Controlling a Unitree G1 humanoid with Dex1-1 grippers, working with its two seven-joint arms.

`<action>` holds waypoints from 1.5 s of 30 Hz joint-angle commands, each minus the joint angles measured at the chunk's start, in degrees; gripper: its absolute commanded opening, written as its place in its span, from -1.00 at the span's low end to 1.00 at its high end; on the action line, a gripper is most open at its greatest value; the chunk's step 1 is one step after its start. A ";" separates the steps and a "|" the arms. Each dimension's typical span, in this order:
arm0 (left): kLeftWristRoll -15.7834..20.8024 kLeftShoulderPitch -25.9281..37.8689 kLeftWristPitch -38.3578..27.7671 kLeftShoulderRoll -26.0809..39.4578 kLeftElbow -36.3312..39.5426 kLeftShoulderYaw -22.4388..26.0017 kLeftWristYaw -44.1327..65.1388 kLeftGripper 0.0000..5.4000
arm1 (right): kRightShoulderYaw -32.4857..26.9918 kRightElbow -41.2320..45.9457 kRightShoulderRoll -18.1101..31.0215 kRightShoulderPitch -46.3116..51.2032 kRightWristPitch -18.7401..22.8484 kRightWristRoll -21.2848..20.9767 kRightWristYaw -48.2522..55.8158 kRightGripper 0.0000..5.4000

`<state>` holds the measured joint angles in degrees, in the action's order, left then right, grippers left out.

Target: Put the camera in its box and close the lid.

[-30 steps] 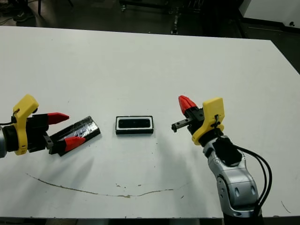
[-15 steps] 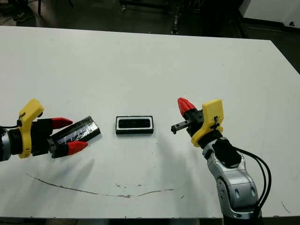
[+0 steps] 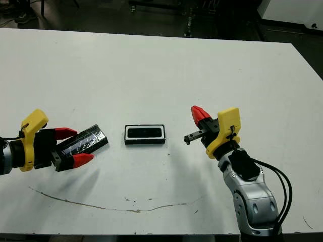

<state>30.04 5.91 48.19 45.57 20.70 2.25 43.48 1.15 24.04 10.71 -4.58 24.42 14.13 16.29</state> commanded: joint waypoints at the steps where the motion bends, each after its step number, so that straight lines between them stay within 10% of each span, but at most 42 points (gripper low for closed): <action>1: -1.14 -0.25 1.82 0.64 -0.44 -1.53 -0.53 1.00 | -0.45 -0.37 0.73 0.62 -0.52 0.37 0.75 -0.99; 13: -3.02 0.22 5.18 1.01 0.91 -2.82 -2.81 1.00 | -0.43 -0.82 0.75 0.53 -1.23 0.19 1.16 -0.99; 28: -11.66 -3.50 -1.79 1.48 5.61 -4.32 -5.60 0.25 | -0.31 -0.39 0.66 0.66 -1.02 0.17 0.90 -1.00; 45: -8.45 -1.82 -4.38 0.13 1.83 -1.67 -0.85 0.17 | -0.33 0.15 0.49 0.84 0.15 0.18 -0.11 -1.00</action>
<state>21.11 3.31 44.32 46.29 23.50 -0.21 42.20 1.15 24.02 10.76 -4.39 23.84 14.42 16.47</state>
